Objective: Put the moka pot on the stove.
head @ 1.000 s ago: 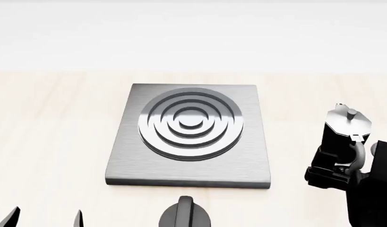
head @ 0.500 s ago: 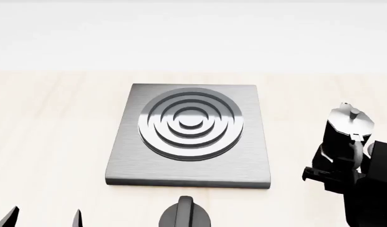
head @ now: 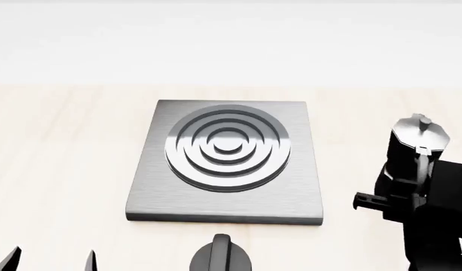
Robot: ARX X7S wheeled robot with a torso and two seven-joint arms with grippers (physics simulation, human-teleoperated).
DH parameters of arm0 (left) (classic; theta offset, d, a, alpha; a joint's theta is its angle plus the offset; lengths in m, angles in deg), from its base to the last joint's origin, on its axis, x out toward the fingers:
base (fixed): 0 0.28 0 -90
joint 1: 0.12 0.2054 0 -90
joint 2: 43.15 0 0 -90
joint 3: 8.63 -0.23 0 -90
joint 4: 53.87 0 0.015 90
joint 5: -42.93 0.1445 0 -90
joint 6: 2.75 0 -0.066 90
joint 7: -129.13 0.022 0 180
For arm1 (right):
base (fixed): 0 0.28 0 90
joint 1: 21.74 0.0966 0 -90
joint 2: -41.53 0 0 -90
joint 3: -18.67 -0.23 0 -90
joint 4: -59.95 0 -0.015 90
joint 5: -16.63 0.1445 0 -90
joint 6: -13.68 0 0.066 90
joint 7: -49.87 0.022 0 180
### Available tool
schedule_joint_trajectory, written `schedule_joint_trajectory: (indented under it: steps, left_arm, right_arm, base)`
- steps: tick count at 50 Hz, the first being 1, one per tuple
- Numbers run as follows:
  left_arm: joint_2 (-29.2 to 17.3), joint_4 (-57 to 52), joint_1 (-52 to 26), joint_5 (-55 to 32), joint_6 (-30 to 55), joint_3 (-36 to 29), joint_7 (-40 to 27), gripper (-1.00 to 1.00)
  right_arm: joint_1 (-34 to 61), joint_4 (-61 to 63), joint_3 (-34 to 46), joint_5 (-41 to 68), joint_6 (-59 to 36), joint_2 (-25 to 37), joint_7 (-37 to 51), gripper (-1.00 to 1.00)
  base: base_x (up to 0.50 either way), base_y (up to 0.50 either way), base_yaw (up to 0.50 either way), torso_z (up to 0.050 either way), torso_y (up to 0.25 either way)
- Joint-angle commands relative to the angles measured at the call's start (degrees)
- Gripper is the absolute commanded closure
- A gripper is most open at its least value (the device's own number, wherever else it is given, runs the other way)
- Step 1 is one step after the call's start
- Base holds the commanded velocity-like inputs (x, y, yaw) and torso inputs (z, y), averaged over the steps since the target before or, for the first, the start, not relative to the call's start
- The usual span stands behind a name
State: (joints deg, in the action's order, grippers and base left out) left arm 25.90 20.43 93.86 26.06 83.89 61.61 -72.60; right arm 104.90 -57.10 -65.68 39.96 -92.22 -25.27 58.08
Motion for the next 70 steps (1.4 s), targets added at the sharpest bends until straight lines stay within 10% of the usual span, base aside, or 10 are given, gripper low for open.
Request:
schedule_joint_trajectory:
  steps: [1,70]
  left_arm:
    - [0.72,0.41,-0.08,0.35,-0.57,1.27,0.71,-1.0]
    - [0.2,-0.34,0.13,0.44,-0.78,0.07,-0.46,-1.0]
  right_arm:
    - [2.32,9.53,2.16,-4.12,-1.53,-0.05,0.57,1.0]
    - [25.86,-16.21,12.87,-5.9,8.7,-17.19,-9.92,1.0]
  base:
    - [0.0,0.0,0.0,0.0,0.0]
    - [0.0,0.0,0.0,0.0,0.001]
